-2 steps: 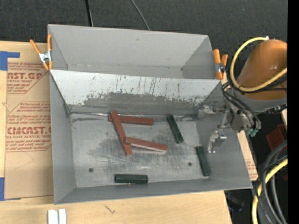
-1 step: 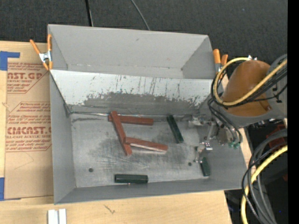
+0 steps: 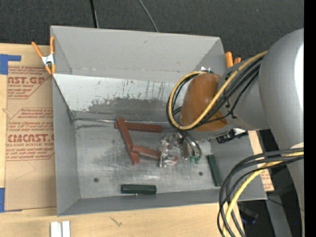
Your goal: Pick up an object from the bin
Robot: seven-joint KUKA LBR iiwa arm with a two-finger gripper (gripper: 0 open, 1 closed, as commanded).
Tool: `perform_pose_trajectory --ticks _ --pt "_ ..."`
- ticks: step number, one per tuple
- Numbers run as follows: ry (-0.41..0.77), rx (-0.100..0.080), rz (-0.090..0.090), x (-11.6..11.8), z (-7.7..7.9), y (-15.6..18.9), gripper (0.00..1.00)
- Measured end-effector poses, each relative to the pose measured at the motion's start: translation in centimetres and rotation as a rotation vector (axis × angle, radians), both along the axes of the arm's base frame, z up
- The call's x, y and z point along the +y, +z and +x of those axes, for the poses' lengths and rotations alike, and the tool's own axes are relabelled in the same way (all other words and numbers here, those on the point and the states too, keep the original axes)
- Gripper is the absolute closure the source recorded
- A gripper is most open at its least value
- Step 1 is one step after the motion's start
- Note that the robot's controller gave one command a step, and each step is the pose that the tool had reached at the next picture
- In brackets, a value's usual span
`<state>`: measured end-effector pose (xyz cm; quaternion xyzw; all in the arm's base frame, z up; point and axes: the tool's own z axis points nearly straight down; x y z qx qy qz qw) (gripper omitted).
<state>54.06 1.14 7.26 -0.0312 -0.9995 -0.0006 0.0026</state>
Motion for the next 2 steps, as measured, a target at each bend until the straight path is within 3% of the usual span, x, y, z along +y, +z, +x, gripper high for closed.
perform_pose_trajectory --ticks 1,2 --pt "0.0 0.0 0.0 0.0 0.0 0.0 1.0" --pt "-0.018 -0.011 -0.001 -0.7 1.0 17.8 1.0"
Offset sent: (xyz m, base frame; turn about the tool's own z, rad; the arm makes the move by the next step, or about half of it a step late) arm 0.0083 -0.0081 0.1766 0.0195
